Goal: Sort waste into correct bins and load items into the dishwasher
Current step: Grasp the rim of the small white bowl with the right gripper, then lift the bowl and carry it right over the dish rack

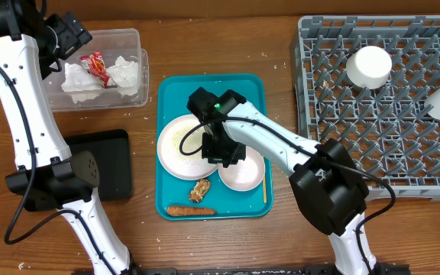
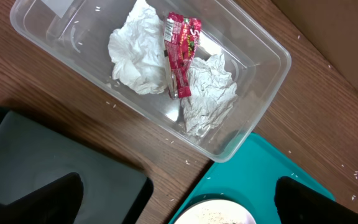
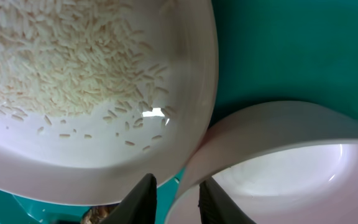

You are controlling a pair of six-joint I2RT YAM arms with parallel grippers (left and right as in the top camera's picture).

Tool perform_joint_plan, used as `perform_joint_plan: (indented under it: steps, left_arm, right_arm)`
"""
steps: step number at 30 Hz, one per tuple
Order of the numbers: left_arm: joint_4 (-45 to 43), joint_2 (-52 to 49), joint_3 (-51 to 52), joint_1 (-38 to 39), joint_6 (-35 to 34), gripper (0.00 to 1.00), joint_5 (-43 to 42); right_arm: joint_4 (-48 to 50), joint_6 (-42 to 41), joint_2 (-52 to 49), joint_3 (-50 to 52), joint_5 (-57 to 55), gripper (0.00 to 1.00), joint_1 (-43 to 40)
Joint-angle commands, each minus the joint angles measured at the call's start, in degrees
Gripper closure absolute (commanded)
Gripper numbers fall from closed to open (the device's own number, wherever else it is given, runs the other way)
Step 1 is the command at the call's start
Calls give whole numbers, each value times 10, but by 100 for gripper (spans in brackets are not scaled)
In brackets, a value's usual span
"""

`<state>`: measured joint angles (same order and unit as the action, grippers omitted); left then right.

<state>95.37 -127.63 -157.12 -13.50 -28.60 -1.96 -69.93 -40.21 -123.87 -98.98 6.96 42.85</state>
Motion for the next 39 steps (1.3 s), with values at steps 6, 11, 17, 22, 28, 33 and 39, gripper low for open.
perform_joint_plan:
  steps: [6, 11, 17, 22, 28, 33, 39]
  left_arm:
    - [0, 3, -5, -2, -5, 0, -5]
    - [0, 3, -5, -2, -5, 0, -5]
    - [0, 3, -5, -2, -5, 0, -5]
    - [0, 3, -5, -2, -5, 0, -5]
    - [0, 3, -5, -2, -5, 0, -5]
    - [0, 3, -5, -2, -5, 0, -5]
    - [0, 3, -5, -2, -5, 0, -5]
  right_arm:
    - [-17, -3, 5, 2, -9, 90, 2]
    - [-43, -3, 8, -9, -9, 96, 2]
    - [-85, 18, 9, -59, -9, 96, 1]
    - [-176, 77, 12, -158, -37, 96, -27]
    - [-271, 99, 33, -281, -119, 96, -123]
    - [-253, 176, 77, -312, -71, 96, -262]
    - [-206, 458, 89, -297, 287, 96, -504]
